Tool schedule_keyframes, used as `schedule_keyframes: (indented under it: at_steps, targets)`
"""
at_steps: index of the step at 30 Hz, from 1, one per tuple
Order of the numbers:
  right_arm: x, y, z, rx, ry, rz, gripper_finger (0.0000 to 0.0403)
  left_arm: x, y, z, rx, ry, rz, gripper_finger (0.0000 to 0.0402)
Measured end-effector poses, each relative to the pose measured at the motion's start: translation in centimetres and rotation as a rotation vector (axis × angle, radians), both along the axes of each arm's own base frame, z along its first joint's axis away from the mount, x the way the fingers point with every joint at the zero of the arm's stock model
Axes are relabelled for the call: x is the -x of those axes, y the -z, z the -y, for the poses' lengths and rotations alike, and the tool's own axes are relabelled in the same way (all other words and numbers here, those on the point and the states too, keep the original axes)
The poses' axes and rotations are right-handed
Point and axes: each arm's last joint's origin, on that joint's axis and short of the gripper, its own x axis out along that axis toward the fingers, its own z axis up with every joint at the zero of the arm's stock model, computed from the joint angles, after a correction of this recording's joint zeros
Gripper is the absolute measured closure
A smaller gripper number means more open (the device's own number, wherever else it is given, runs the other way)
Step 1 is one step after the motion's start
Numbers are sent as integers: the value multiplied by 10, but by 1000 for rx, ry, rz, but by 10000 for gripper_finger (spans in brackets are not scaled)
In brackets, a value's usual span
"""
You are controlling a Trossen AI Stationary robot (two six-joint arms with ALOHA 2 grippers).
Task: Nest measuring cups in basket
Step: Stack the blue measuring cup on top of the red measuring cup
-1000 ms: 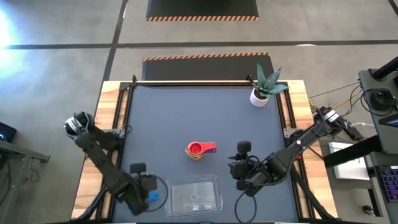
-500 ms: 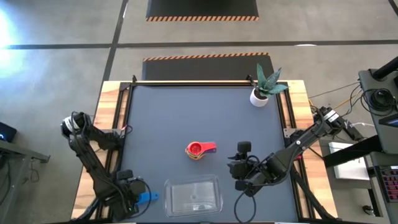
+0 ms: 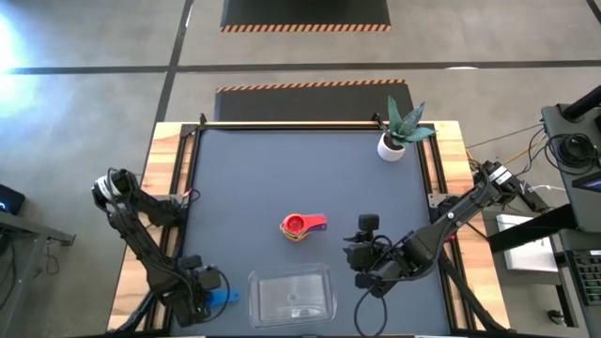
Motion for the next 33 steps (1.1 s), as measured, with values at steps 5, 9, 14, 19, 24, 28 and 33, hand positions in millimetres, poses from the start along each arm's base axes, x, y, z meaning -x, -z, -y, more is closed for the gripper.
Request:
schedule_keyframes:
  at_steps: [5,9,14,19,24,28,33]
  targets:
    - [0,0,0,-1,0,1,300,-6,-6,-4,2,-2,-4,393]
    - [0,0,0,-2,0,2,305,-9,-24,-12,-46,-12,-21,399]
    - [0,0,0,-2,0,2,311,-13,-66,-33,-122,-20,60,400]
    - [0,0,0,-1,0,2,317,-27,-103,-66,-137,-31,292,400]
    - [0,0,0,-1,1,2,315,-55,-126,-101,-129,10,489,401]
    - [1,0,1,21,4,-3,315,-83,-137,-131,-127,53,607,401]
    - [3,1,4,69,25,-9,319,-116,-138,-166,-116,98,687,401]
